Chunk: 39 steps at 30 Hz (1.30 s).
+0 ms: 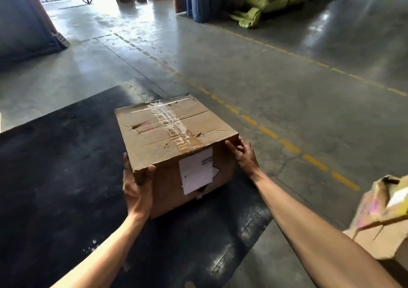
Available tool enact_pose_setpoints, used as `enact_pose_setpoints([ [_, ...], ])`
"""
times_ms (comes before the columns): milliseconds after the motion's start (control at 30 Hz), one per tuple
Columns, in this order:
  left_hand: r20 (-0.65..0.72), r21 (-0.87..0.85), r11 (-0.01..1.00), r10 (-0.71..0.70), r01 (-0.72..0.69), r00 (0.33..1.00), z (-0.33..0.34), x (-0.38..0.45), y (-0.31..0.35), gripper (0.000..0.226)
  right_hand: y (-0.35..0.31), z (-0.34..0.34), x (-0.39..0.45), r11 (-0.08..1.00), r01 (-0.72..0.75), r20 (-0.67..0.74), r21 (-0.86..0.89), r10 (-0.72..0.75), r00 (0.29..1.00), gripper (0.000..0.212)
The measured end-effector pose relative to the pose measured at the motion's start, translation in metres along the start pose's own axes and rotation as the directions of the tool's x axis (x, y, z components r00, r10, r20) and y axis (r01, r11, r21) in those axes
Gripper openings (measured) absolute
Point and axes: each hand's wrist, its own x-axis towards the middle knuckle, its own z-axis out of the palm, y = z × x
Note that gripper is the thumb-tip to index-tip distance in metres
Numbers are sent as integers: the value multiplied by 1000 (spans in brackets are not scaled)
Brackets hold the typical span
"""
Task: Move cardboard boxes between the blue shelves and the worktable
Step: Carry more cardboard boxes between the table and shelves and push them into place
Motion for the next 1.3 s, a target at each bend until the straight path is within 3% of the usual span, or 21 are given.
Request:
enact_pose_setpoints([
  [67,-32,-34,999,15,-16,999,7,9,29,105,-11,-13,-10,995,96,-45,28,-94,995,67],
  [233,51,-76,996,57,-53,997,35,18,87,81,-46,-63,-54,972,236,-187,-11,-234,954,84],
  [333,152,-106,992,80,-64,985,64,11,114,64,-57,-101,-88,960,272,-299,-62,-278,913,83],
  [400,209,-114,989,116,-93,971,87,2,128,67,-60,-126,-111,958,278,-393,-72,-284,875,82],
  [433,249,-128,985,142,-113,958,100,-6,138,72,-60,-142,-124,958,277,-430,-72,-280,858,78],
  [500,319,-143,978,189,-150,929,126,-22,156,77,-60,-171,-149,961,268,-517,-65,-262,815,49],
  [567,365,-162,967,242,-194,899,151,-36,174,64,-63,-196,-177,970,233,-602,-63,-223,767,37],
  [667,459,-241,940,331,-244,824,182,-66,205,54,-68,-227,-223,979,198,-706,-56,-179,685,54],
  [733,493,-269,935,339,-229,801,196,-82,215,48,-74,-239,-248,972,210,-746,-104,-216,631,34],
  [800,532,-332,915,382,-229,756,205,-111,230,44,-79,-255,-283,970,200,-804,-137,-227,550,35],
  [900,550,-377,883,457,-281,699,216,-151,248,47,-87,-269,-332,962,132,-856,-240,-274,439,78],
  [967,552,-419,859,499,-295,668,219,-177,259,50,-88,-273,-365,955,117,-889,-273,-297,348,90],
  [1133,596,-501,816,568,-290,568,207,-244,286,49,-95,-267,-450,958,116,-946,-261,-278,166,48],
  [1300,603,-598,763,630,-245,490,188,-298,303,62,-112,-241,-524,940,82,-944,-330,-331,-1,59],
])
